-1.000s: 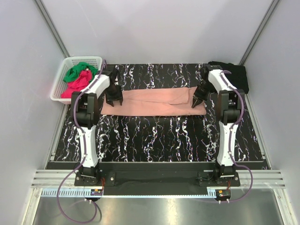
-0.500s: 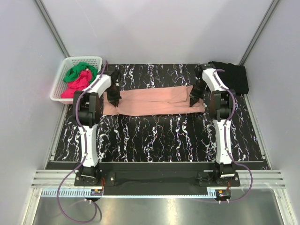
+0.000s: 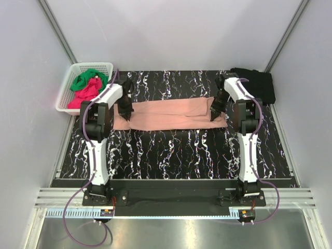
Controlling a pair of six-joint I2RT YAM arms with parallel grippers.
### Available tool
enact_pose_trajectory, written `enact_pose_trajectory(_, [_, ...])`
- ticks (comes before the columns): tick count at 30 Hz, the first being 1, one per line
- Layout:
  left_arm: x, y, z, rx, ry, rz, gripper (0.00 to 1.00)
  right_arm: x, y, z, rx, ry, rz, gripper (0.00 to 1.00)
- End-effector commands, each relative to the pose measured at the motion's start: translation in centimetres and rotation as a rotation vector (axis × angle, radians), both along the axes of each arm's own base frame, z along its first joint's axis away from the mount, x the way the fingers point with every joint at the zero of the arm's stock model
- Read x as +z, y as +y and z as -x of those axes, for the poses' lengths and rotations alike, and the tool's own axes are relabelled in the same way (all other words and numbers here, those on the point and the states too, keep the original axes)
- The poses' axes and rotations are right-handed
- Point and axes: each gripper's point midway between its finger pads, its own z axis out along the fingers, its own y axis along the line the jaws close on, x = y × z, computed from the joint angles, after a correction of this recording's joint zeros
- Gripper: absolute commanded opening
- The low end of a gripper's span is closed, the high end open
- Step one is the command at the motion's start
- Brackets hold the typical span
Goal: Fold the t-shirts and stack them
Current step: Fold the tshirt
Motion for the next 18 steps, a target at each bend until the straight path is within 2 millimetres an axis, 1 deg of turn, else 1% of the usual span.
enact_pose_trajectory(1, [0.9, 1.1, 2.9, -0.016, 0.057, -0.044, 0.0, 2.6, -1.0, 4.0, 0.003, 0.097, 0.071, 0.0])
enact_pose_trajectory(2, [1.5, 1.1, 3.0, -0.019, 0.047, -0.043, 0.0, 2.7, -1.0, 4.2, -0.005, 0.098, 0.067, 0.0])
enact_pose_trajectory(3, [1.7, 1.2, 3.6, -0.02, 0.047, -0.042, 0.0, 3.0, -1.0, 4.7, -0.013, 0.102, 0.067, 0.0])
enact_pose_trajectory(4, [1.5, 1.2, 3.9, -0.021, 0.058, -0.041, 0.0, 3.2, -0.9, 4.9, -0.017, 0.1, 0.063, 0.0])
enact_pose_trajectory(5, [2.0, 1.1, 4.1, -0.023, 0.048, -0.036, 0.0, 3.4, -0.8, 5.1, -0.022, 0.099, 0.054, 0.0])
enact_pose_trajectory(6, [2.1, 1.2, 4.3, -0.026, 0.05, -0.035, 0.0, 3.1, -0.8, 5.9, -0.027, 0.116, 0.057, 0.0])
enact_pose_trajectory(7, [2.1, 1.0, 4.8, -0.03, 0.057, -0.028, 0.0, 3.7, -0.8, 6.1, -0.03, 0.102, 0.054, 0.0])
enact_pose_trajectory(8, [2.6, 1.0, 4.9, -0.031, 0.046, -0.025, 0.0, 3.4, -0.7, 7.0, -0.032, 0.122, 0.053, 0.0])
enact_pose_trajectory(9, [2.7, 0.8, 5.3, -0.038, 0.048, -0.024, 0.0, 4.1, -0.7, 7.2, -0.035, 0.099, 0.05, 0.0])
enact_pose_trajectory(11, [2.8, 0.8, 5.8, -0.042, 0.048, -0.026, 0.0, 4.3, -0.5, 8.0, -0.042, 0.097, 0.049, 0.0])
enact_pose_trajectory(12, [3.5, 0.7, 5.9, -0.048, 0.03, -0.024, 0.0, 4.6, -0.5, 8.8, -0.045, 0.093, 0.047, 0.0])
enact_pose_trajectory(14, [3.4, 0.7, 6.6, -0.054, 0.038, -0.028, 0.0, 4.8, -0.1, 9.7, -0.05, 0.09, 0.04, 0.0])
enact_pose_trajectory(15, [3.7, 0.5, 6.9, -0.06, 0.033, -0.025, 0.0, 5.0, 0.0, 10.4, -0.052, 0.086, 0.037, 0.0])
enact_pose_trajectory(16, [3.5, 0.5, 7.4, -0.063, 0.04, -0.026, 0.0, 5.0, 0.0, 10.9, -0.055, 0.088, 0.039, 0.0])
enact_pose_trajectory(17, [3.6, 0.4, 7.6, -0.066, 0.037, -0.027, 0.0, 4.7, 0.0, 11.8, -0.061, 0.107, 0.044, 0.0])
enact_pose_trajectory(18, [3.7, 0.3, 7.9, -0.073, 0.039, -0.026, 0.0, 5.1, 0.1, 11.9, -0.062, 0.082, 0.037, 0.0])
